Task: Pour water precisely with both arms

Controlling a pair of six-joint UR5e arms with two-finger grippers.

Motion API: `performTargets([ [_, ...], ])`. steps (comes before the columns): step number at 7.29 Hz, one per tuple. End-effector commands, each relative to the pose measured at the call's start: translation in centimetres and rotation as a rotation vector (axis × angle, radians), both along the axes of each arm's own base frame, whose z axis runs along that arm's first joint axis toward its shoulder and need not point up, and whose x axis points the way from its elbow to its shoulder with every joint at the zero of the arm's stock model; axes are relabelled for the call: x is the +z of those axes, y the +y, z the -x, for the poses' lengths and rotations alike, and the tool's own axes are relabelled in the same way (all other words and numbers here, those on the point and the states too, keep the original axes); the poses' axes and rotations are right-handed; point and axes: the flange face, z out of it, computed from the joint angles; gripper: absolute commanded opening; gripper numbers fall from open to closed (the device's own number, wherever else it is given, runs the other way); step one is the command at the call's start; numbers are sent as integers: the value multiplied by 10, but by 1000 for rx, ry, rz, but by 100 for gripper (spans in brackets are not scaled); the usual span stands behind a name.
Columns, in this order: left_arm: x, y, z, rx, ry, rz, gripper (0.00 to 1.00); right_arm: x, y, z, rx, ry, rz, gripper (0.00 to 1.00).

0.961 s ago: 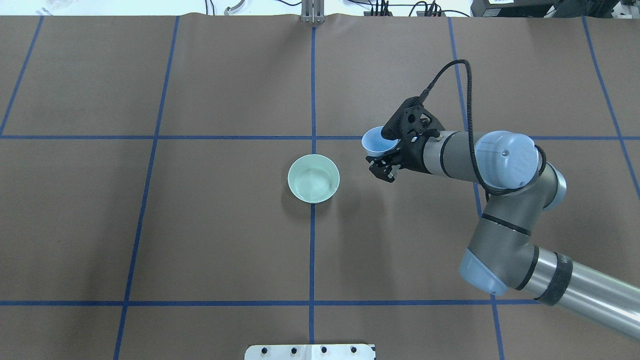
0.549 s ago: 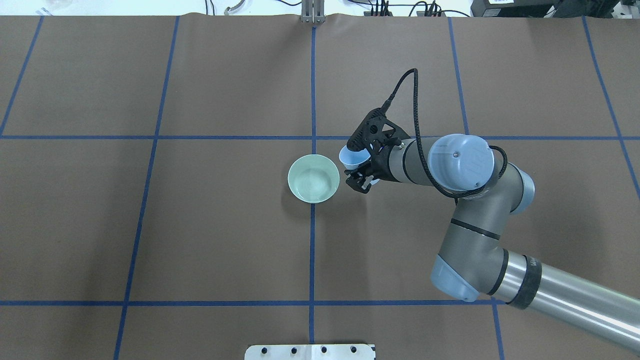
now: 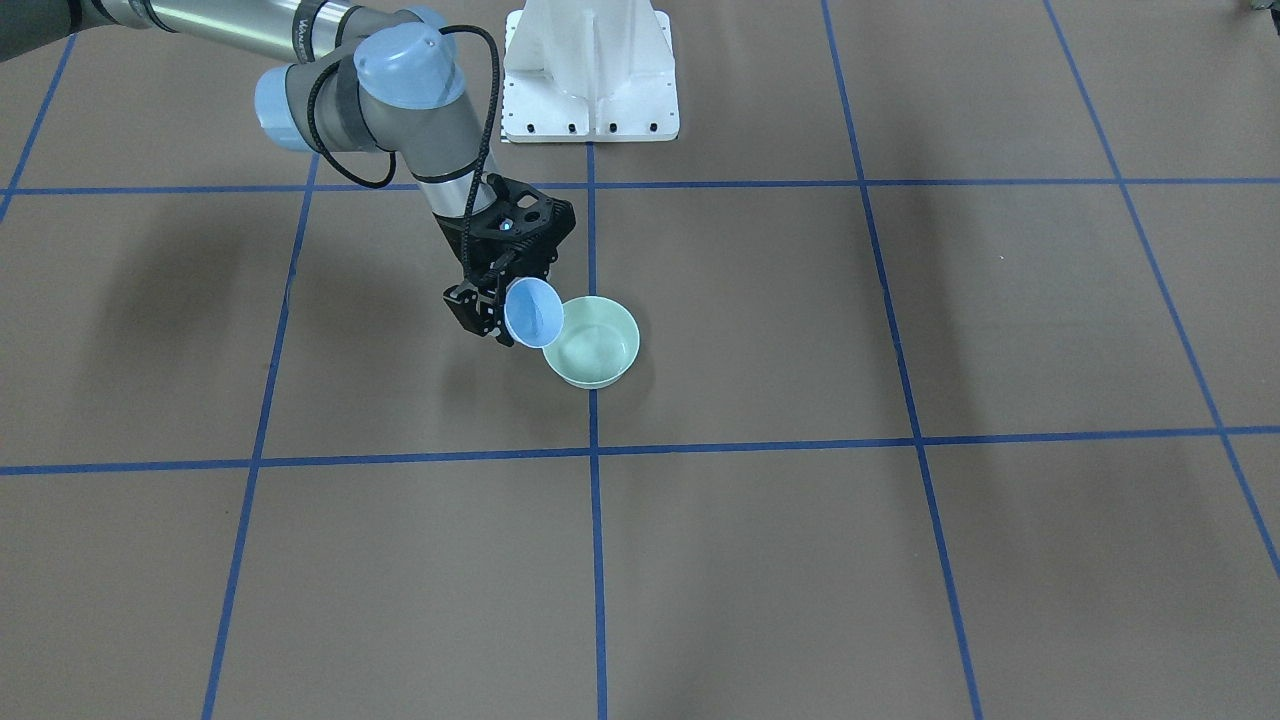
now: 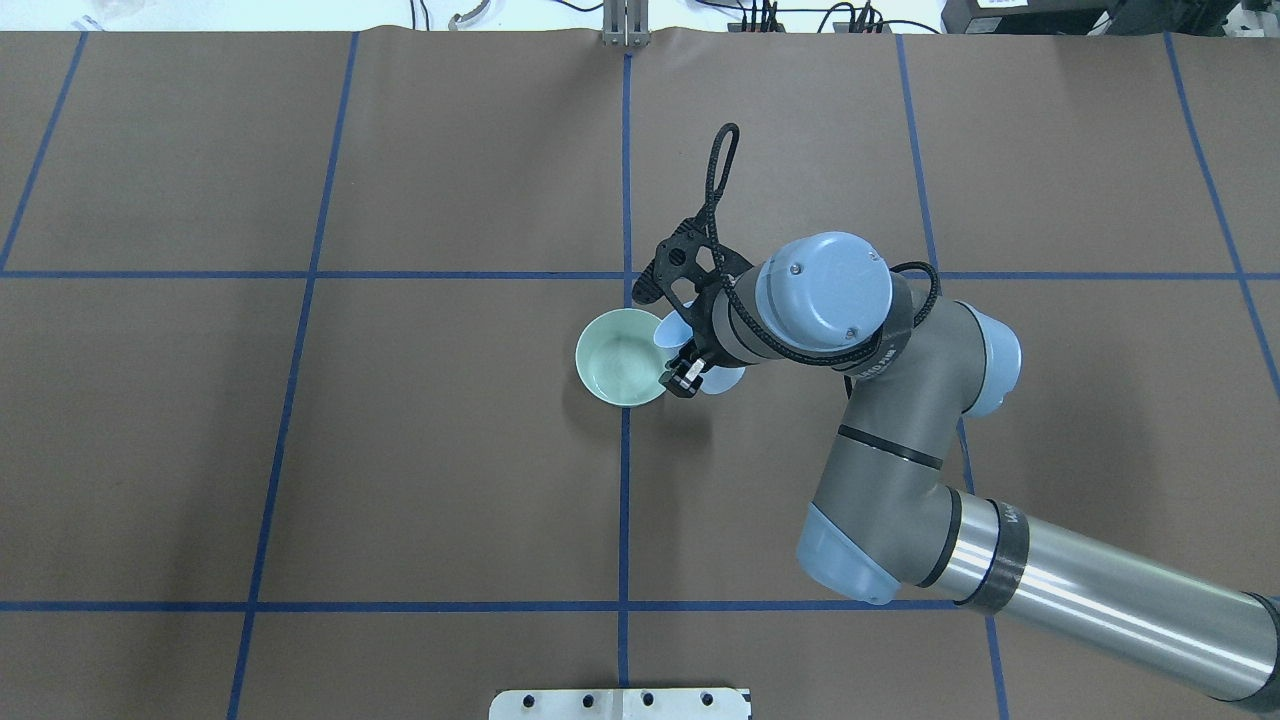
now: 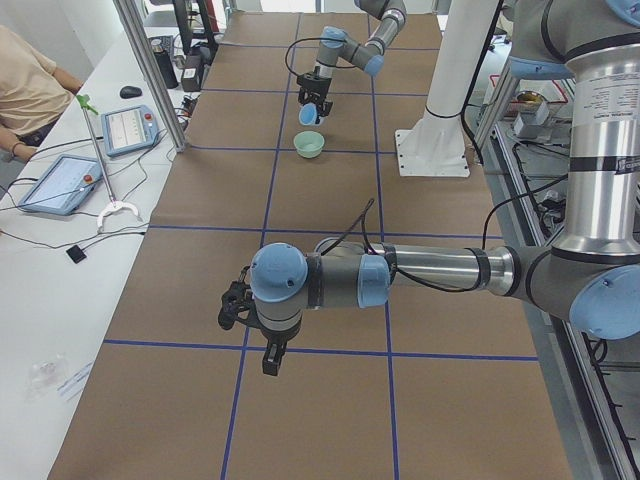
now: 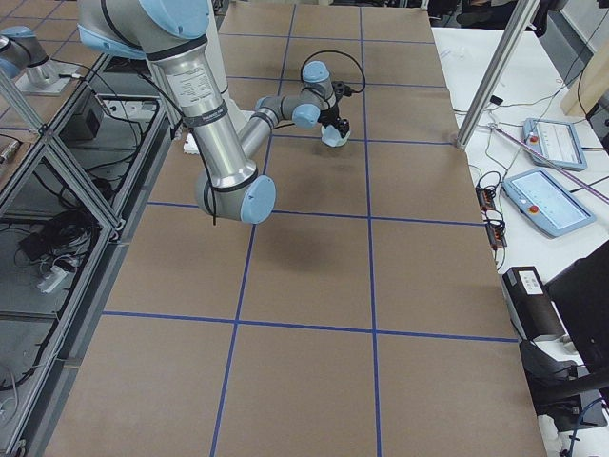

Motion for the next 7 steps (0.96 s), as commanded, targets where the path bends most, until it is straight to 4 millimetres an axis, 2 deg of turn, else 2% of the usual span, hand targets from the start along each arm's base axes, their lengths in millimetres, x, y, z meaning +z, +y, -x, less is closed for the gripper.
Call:
performTargets([
  [1,1,-1,-1,3,0,1,100,-11,-1,6,-6,63,44,0],
  [7,3,-1,-1,3,0,6,100,-22,0,19,-55,144,142,0],
])
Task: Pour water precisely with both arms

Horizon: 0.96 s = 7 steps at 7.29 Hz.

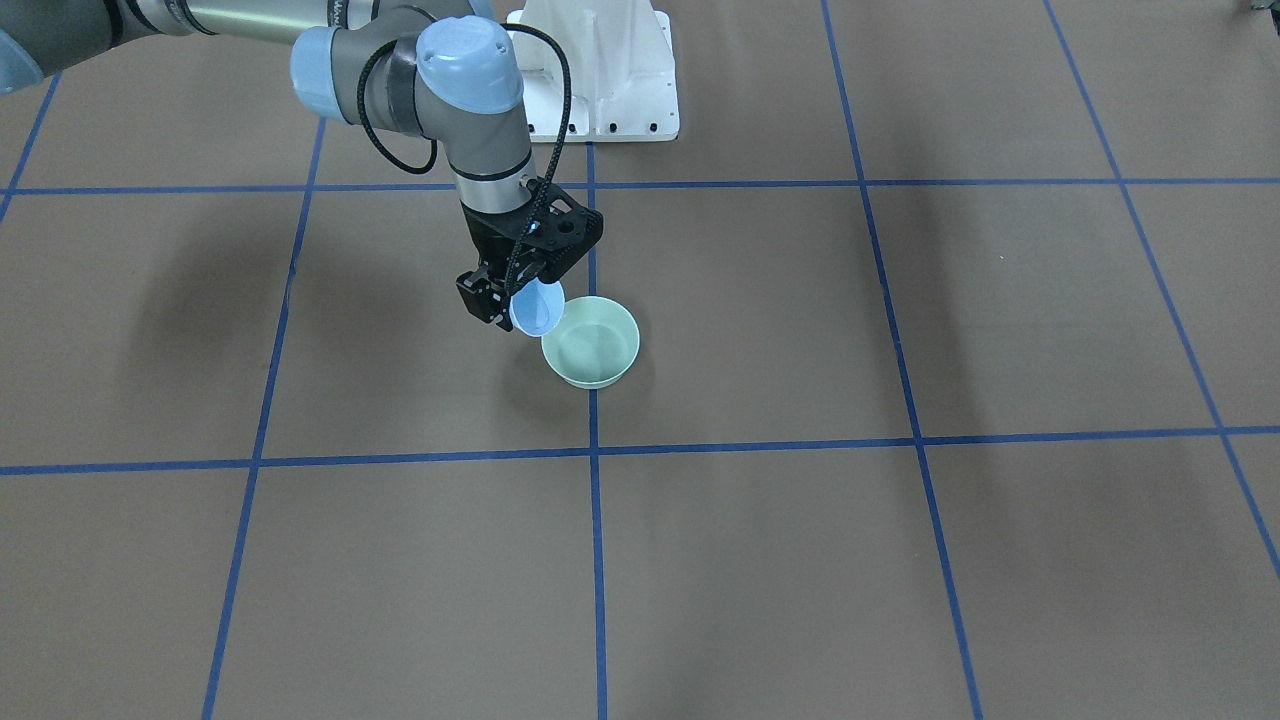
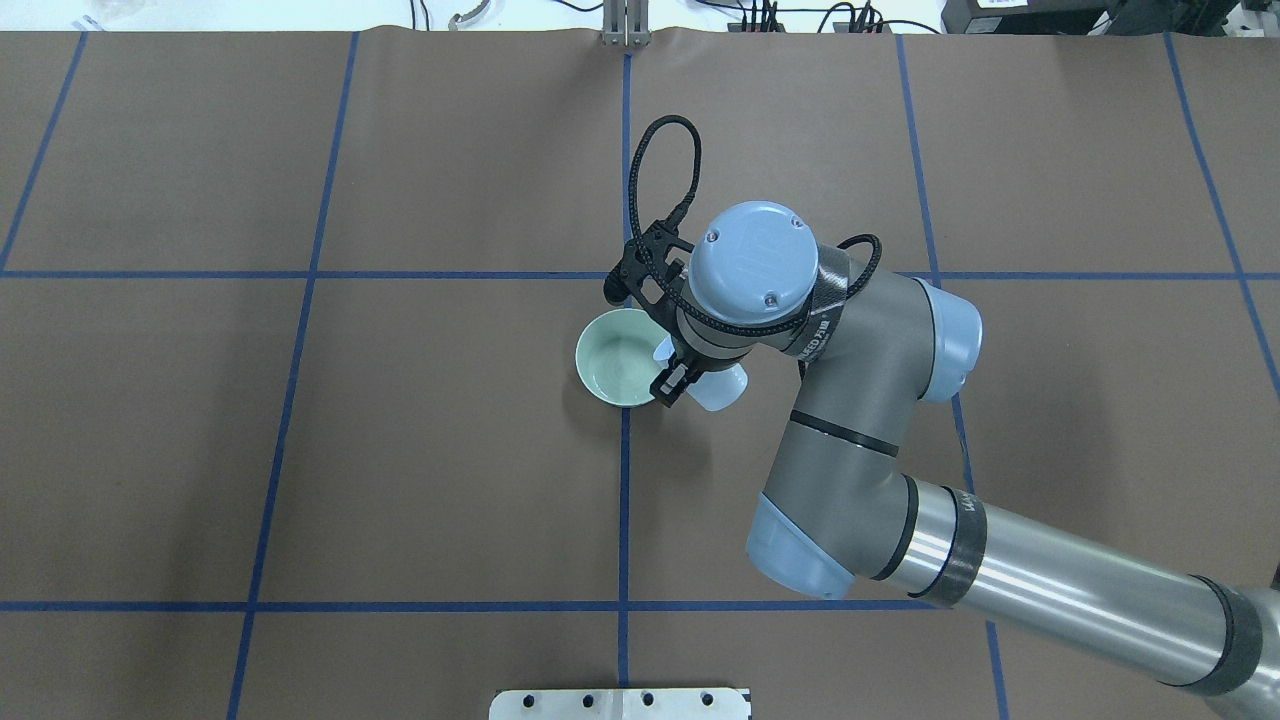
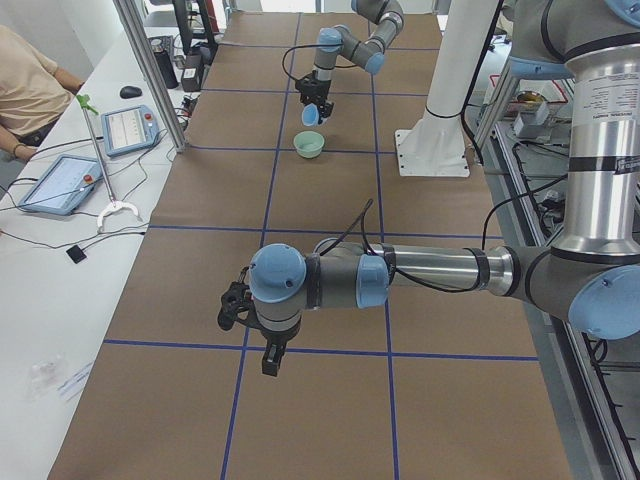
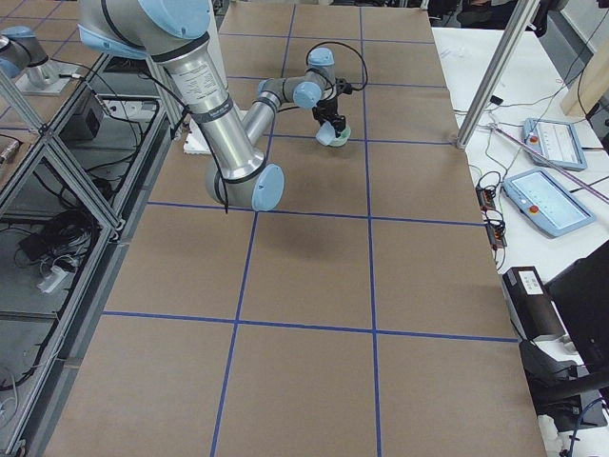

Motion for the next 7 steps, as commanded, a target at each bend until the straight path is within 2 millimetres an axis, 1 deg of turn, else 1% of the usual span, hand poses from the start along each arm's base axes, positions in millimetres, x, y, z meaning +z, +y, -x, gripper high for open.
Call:
performTargets([
  [1,0,0,0,0,0,-1,100,-14,-5,13,-13,36,35,0],
  [2,0,0,0,0,0,-1,100,-21,-7,17,-18,53,51,0],
  [4,0,0,0,0,0,1,100,-27,-6,22,-24,95,80,0],
  [5,0,0,0,0,0,1,100,-40,-10,29,-24,144,108,0],
  [6,0,0,0,0,2,1,100,-49,-13,36,-28,181,137,0],
  [7,0,0,0,0,0,1,100,-46,-14,37,-31,194,148,0],
])
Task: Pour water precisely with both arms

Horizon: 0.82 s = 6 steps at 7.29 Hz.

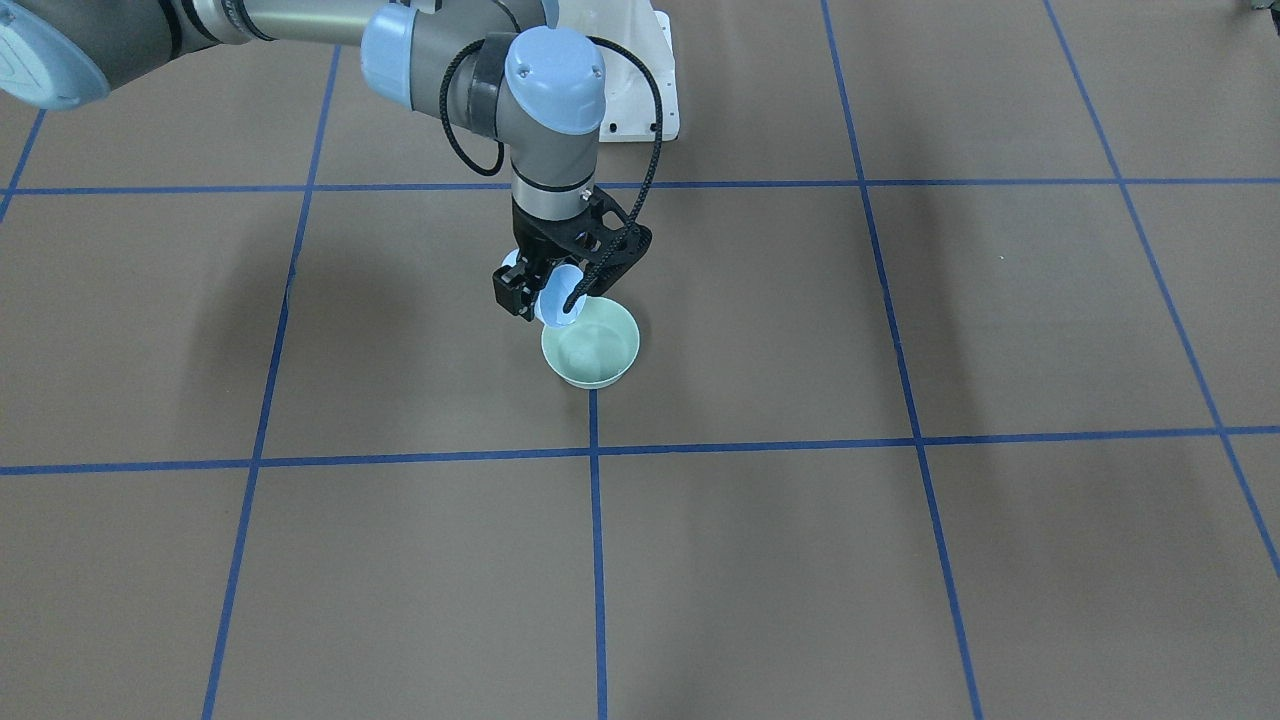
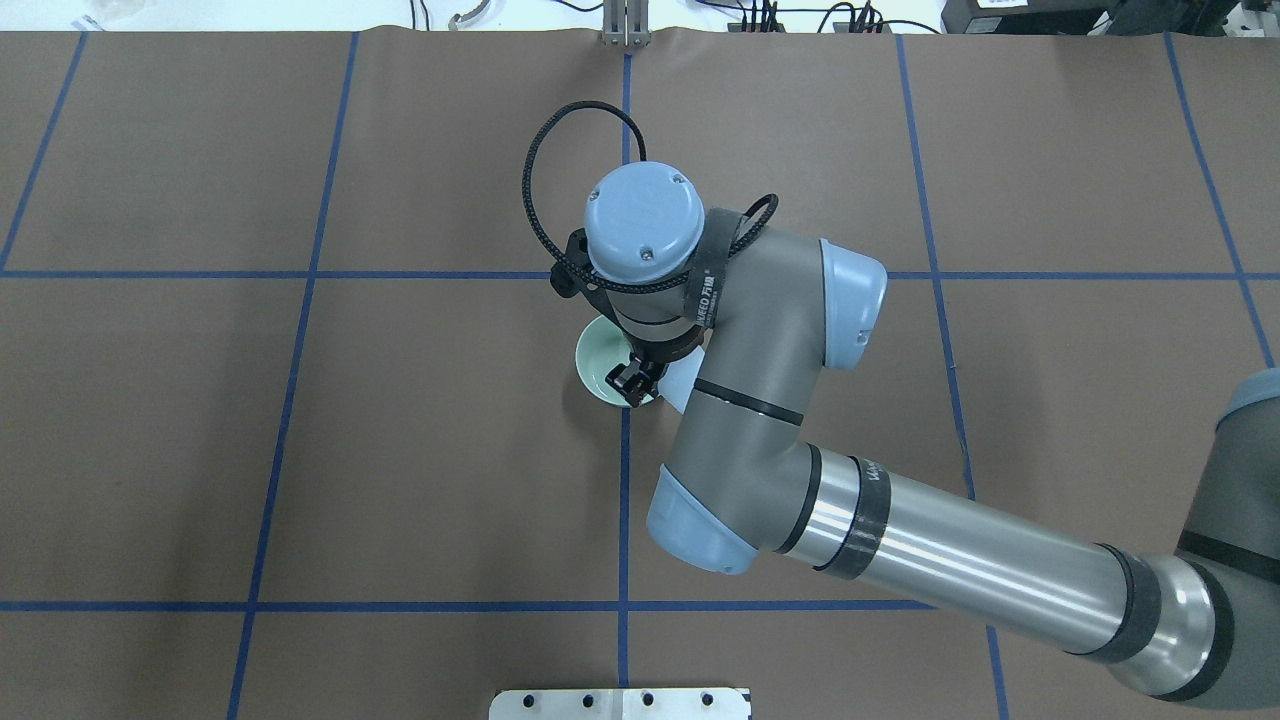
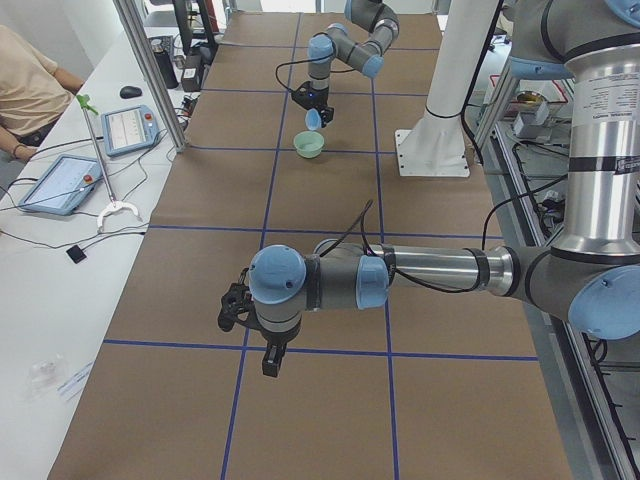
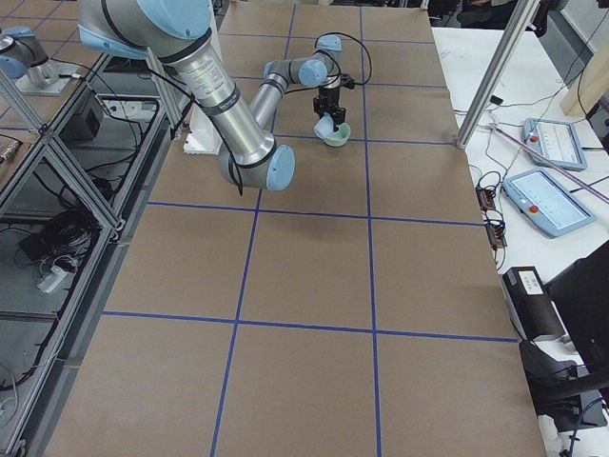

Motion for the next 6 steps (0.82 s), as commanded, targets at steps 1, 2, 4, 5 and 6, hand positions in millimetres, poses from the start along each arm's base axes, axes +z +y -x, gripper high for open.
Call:
performTargets([
  [1,0,0,0,0,-1,0,100,-7,0,4,-6,76,50,0],
  [2,-1,0,0,0,-1,-1,100,-15,1,2,-6,100,64,0],
  [4,-1,0,0,0,-1,-3,100,-25,-5,14,-6,118,75,0],
  [5,-2,0,0,0,-1,-4,100,-37,-10,25,-13,138,100,0],
  [6,-2,0,0,0,0,-3,100,-45,-12,28,-13,164,115,0],
])
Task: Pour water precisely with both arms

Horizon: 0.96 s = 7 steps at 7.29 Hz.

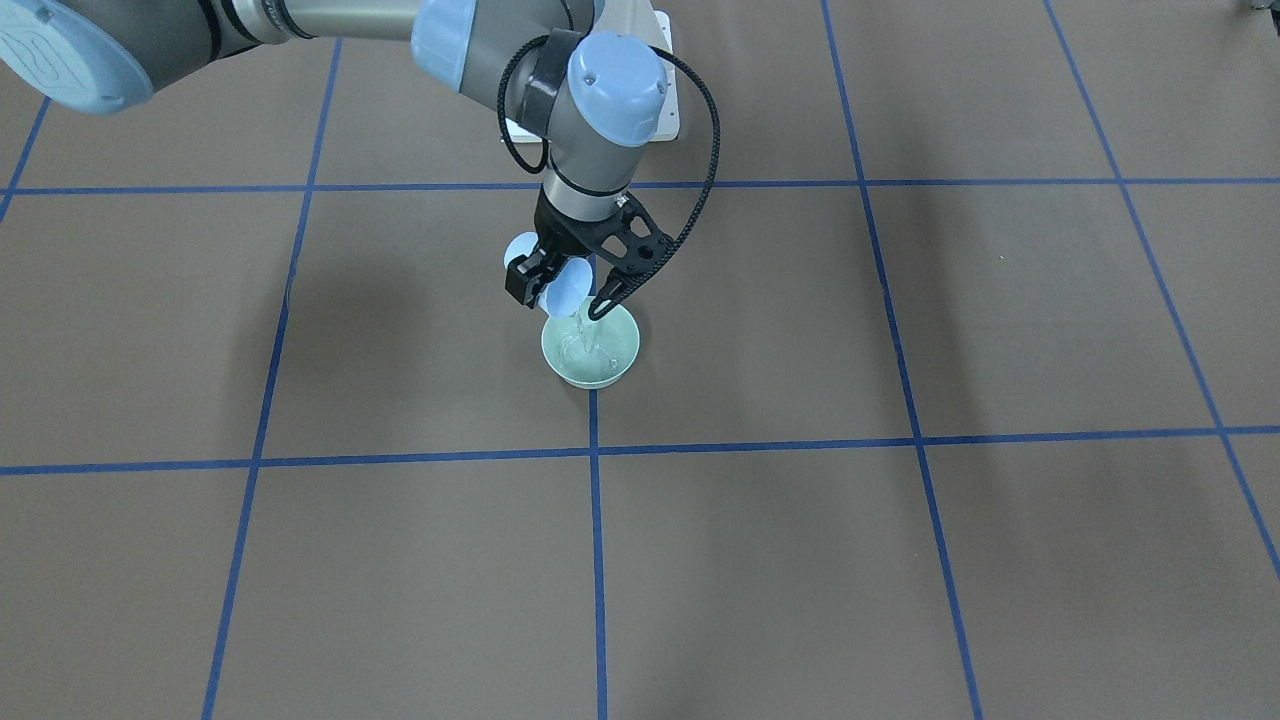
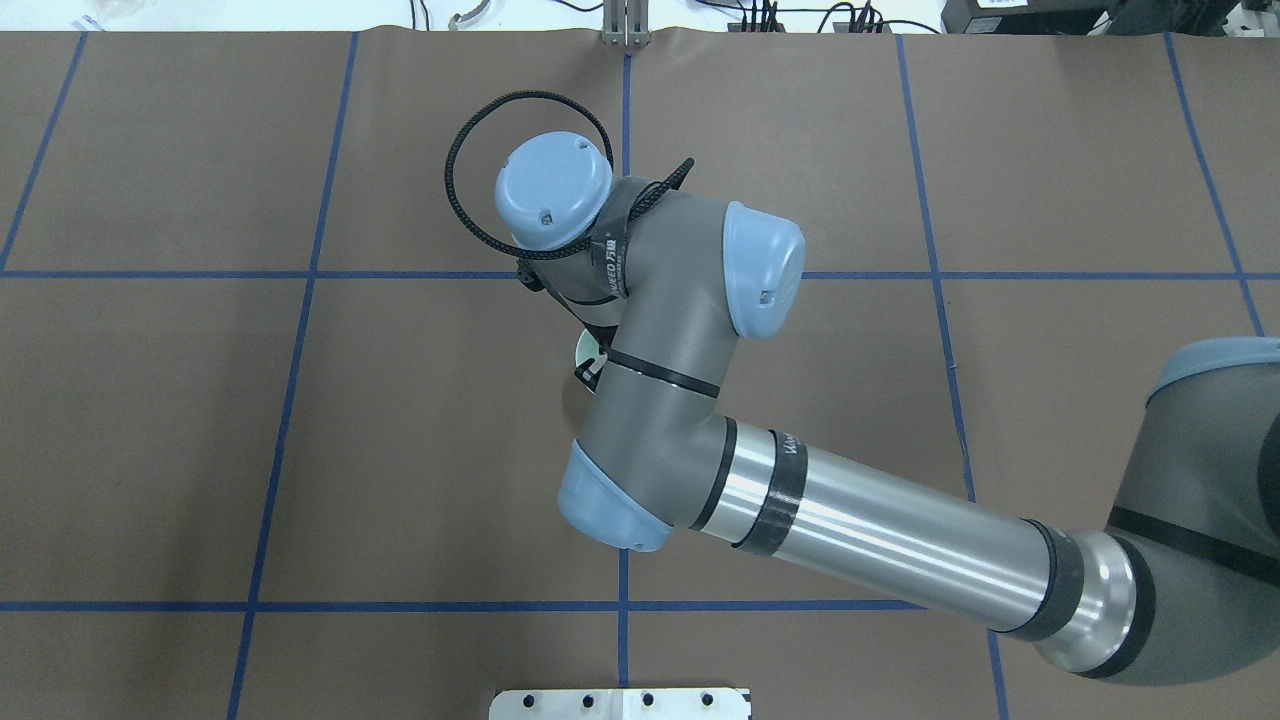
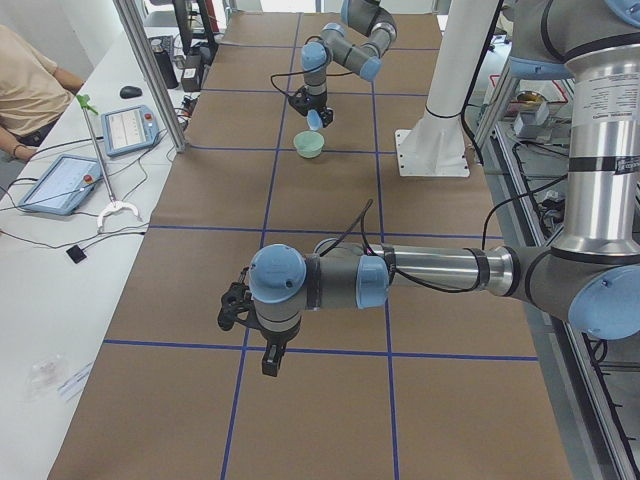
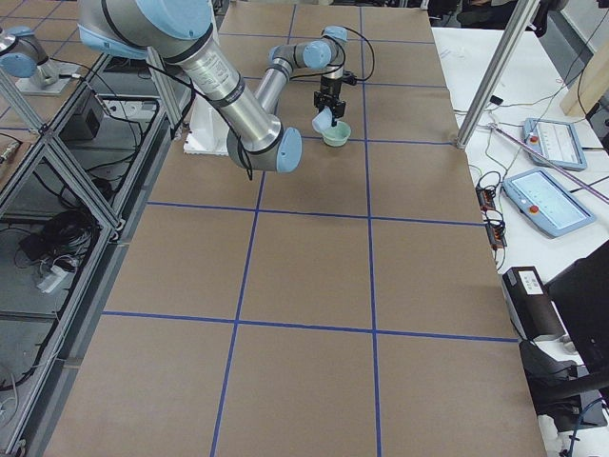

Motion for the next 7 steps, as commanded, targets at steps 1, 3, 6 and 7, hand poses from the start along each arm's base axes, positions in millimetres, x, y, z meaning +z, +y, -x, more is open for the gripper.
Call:
performTargets([
  [1,0,0,0,0,0,1,100,-13,-1,6,-4,55,38,0],
  [3,0,0,0,0,0,-1,100,-22,-2,7,-6,103,67,0],
  [6,0,0,0,0,1,-1,100,-36,-10,19,-5,186,114,0],
  [7,-2,0,0,0,1,-4,100,-42,-10,20,-6,212,128,0],
])
